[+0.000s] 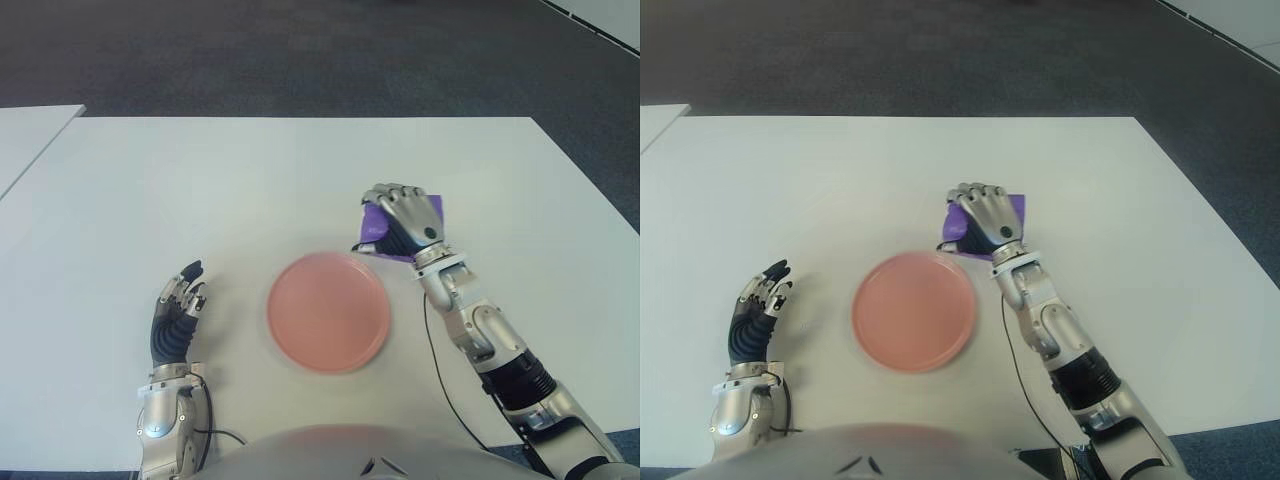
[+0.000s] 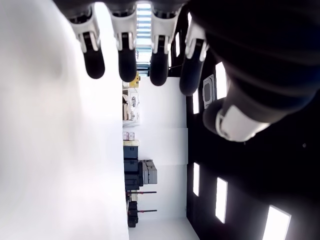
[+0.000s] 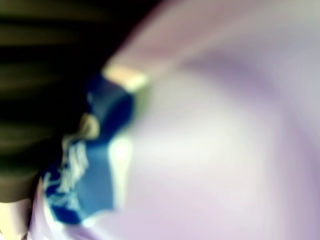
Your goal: Put the tissue paper into the plate.
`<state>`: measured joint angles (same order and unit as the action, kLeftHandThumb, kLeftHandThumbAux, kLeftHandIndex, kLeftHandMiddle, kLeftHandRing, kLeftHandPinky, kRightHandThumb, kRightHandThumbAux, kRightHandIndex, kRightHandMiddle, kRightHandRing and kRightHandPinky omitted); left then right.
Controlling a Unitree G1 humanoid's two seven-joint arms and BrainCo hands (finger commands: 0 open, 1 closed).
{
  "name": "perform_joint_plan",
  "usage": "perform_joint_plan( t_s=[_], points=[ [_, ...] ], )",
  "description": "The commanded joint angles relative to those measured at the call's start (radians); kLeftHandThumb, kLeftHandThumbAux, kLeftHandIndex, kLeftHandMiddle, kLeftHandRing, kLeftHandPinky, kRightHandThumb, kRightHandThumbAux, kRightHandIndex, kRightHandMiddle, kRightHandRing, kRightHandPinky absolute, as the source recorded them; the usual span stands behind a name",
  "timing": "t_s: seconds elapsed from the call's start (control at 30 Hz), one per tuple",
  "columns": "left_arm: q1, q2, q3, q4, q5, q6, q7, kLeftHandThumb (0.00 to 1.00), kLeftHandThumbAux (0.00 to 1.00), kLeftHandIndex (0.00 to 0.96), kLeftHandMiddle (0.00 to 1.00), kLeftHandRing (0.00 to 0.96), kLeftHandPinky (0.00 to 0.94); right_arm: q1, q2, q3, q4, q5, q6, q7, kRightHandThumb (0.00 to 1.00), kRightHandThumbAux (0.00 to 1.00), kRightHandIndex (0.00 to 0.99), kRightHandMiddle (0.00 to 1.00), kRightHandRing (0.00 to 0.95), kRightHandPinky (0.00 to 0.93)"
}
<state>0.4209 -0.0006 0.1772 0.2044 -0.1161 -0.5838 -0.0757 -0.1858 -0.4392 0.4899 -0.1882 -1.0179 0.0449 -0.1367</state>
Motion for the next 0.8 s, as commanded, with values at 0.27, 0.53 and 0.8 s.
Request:
perform_joint_plan(
  t_s=[0.27, 0.53, 0.8],
  points=[
    [0.029, -0.035, -0.024, 0.057, 0.053, 0.047, 0.048, 0.271, 0.615, 0.282, 0.199, 0.177, 0.209, -0.044, 0.070, 0.058, 0.054, -0.022, -0.088, 0.021, 0.859, 0.673, 0.408, 0.544, 0.850, 0.824],
    [0.030, -0.046, -0.031, 0.050, 0.083, 0.065, 0.080, 0.272, 0.621, 0.271, 0.198, 0.183, 0.211, -0.044, 0.134, 0.123, -0.002, -0.082, -0.086, 0.078, 0.858, 0.673, 0.406, 0.541, 0.840, 0.822],
    [0.036, -0.055, -0.045, 0.031, 0.115, 0.080, 0.109, 0.273, 0.622, 0.248, 0.186, 0.176, 0.196, -0.044, 0.140, 0.151, -0.029, -0.101, -0.125, 0.140, 0.860, 0.671, 0.411, 0.548, 0.834, 0.834]
  ],
)
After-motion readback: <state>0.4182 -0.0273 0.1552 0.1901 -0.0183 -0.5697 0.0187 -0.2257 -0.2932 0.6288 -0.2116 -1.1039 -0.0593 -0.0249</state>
